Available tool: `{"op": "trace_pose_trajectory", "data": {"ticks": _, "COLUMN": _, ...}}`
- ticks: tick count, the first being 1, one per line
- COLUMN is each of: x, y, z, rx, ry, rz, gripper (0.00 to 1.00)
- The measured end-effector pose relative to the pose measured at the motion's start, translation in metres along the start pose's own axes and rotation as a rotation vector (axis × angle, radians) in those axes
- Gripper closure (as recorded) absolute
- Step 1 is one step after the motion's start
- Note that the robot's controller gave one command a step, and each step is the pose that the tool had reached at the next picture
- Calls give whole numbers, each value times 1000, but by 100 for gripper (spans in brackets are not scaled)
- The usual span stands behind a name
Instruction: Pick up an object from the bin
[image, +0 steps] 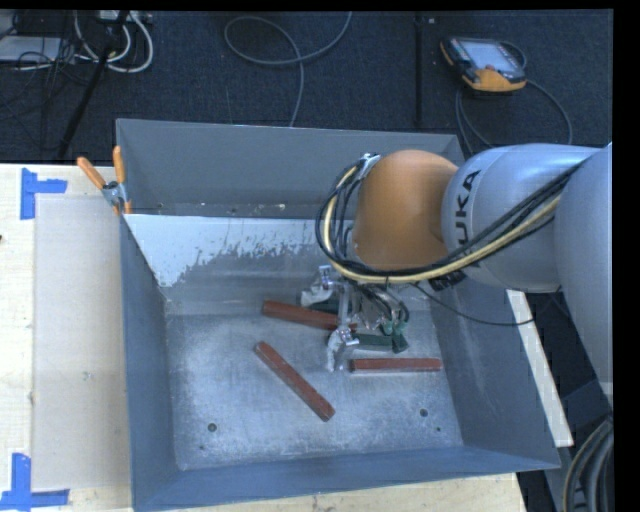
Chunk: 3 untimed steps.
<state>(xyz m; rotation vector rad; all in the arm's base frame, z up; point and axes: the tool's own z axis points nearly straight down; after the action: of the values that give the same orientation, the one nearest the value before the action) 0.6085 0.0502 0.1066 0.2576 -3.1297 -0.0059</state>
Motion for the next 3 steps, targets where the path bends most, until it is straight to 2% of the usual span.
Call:
{"op": "trace_pose_trajectory", "data": {"ticks": 1, "x": 0, "y": -22, "z": -9, "rx": 6, "ry": -3, "rz": 26, "gripper": 0}}
{"op": "trace_pose_trajectory", "data": {"ticks": 2, "x": -20, "y": 13, "z": 29, "rx": 2, "ry": -16, "rz": 66, "gripper": 100}}
{"op": "trace_pose_trajectory", "data": {"ticks": 3, "x": -20, "y": 13, "z": 29, "rx": 2, "ry": -16, "rz": 66, "gripper": 100}}
